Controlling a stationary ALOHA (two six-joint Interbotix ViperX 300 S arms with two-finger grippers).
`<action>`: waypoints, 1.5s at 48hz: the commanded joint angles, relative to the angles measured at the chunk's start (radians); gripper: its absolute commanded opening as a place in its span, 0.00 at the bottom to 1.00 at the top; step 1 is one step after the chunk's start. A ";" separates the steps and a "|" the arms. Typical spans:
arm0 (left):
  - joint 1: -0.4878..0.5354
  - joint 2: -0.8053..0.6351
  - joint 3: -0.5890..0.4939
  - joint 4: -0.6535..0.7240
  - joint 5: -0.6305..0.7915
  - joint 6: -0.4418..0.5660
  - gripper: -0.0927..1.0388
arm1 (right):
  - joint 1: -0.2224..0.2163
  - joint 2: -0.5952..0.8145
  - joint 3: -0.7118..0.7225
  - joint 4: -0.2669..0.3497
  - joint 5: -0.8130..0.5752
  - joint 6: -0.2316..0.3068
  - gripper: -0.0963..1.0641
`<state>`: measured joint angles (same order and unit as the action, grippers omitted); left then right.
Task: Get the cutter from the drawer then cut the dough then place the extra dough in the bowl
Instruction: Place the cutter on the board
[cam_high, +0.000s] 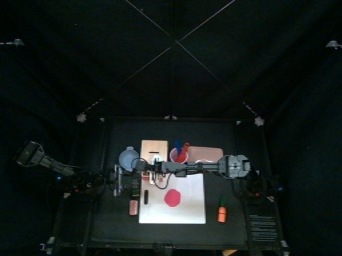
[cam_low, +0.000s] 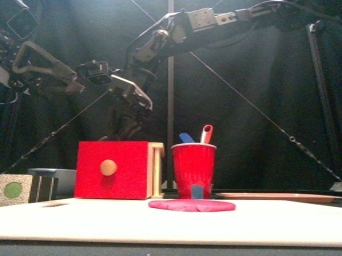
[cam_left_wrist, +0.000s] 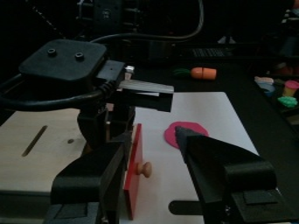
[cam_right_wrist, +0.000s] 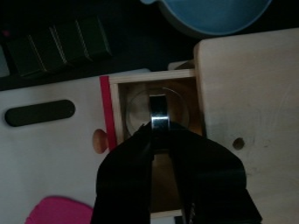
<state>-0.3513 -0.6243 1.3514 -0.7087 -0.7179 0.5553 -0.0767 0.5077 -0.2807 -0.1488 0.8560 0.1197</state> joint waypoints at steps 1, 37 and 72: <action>0.002 0.000 -0.011 -0.005 -0.003 0.002 0.81 | 0.005 -0.058 -0.035 -0.003 0.009 -0.002 0.54; 0.002 0.000 -0.002 -0.025 -0.003 -0.002 0.81 | 0.026 -0.123 -0.041 0.002 0.032 0.000 0.54; 0.002 0.000 0.006 -0.051 -0.002 -0.003 0.81 | 0.063 -0.268 -0.003 0.029 0.143 0.003 0.54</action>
<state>-0.3513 -0.6259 1.3698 -0.7593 -0.7164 0.5522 -0.0184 0.3129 -0.2823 -0.1258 0.9925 0.1212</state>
